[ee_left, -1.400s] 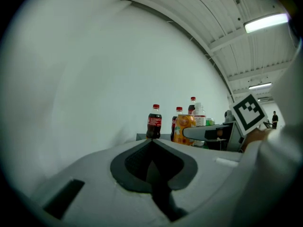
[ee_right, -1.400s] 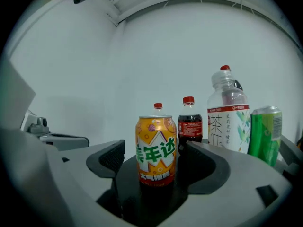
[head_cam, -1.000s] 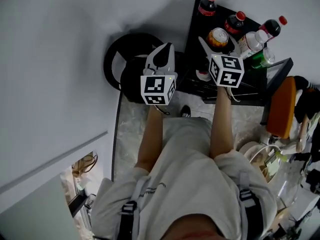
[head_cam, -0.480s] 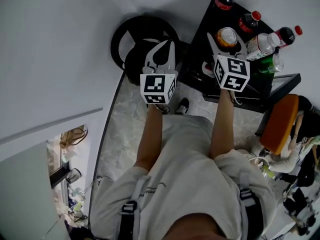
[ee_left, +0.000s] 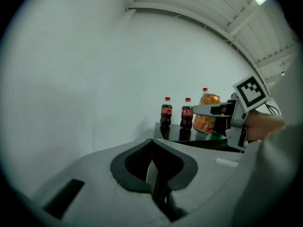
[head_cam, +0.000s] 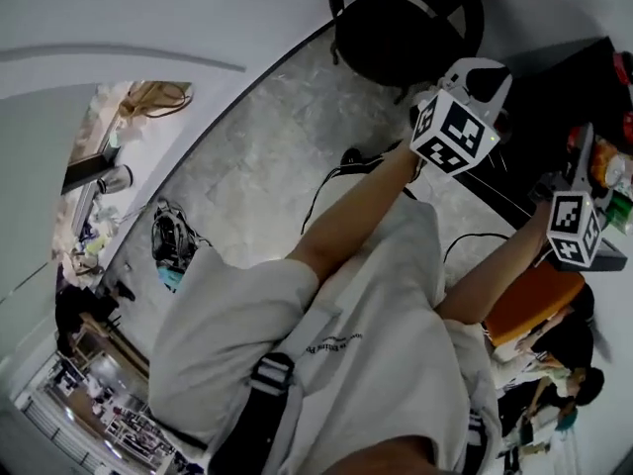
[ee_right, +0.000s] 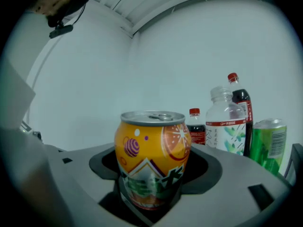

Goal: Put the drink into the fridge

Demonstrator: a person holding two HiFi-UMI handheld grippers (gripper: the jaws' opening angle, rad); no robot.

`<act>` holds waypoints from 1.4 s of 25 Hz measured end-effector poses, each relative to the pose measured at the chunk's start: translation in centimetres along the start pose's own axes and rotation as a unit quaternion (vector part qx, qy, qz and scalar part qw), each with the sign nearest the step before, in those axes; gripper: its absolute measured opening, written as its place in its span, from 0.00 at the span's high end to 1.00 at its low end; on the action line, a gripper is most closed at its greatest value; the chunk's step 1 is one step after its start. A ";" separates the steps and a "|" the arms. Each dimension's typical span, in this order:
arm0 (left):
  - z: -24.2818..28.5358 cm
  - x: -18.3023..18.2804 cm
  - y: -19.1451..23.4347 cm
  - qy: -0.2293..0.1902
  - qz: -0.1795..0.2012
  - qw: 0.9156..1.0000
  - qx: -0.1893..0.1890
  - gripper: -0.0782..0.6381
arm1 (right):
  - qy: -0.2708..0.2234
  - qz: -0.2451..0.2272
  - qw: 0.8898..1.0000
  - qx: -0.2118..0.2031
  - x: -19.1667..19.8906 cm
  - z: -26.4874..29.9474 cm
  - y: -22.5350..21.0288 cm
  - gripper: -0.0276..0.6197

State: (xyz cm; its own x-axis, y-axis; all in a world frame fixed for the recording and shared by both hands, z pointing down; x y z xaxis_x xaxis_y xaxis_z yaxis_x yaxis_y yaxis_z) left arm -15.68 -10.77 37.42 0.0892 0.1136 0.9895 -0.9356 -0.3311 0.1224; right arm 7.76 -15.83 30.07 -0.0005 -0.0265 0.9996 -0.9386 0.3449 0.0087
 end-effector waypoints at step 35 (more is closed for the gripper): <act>-0.4 18.7 -4.1 0.132 -0.023 0.984 0.119 0.88 | 0.085 0.081 0.992 0.051 30.0 -5.4 -2.2 0.44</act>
State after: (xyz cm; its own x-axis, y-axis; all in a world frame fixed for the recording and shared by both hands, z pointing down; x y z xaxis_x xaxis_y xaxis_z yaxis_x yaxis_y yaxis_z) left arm -10.30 -6.90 55.36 0.0079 0.3620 0.9321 -0.8234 -0.5266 0.2115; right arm 11.68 -12.28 60.18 -0.1035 0.1824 0.9778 -0.9610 0.2350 -0.1456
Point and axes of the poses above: the fingertips, and each gripper's own axes: z forward along the fingers, y to its left, x out of its underside, the point moved 9 cm from there along -z, backward along the fingers, and after that the axes turned 4 degrees about -y, right-handed, at the moved point
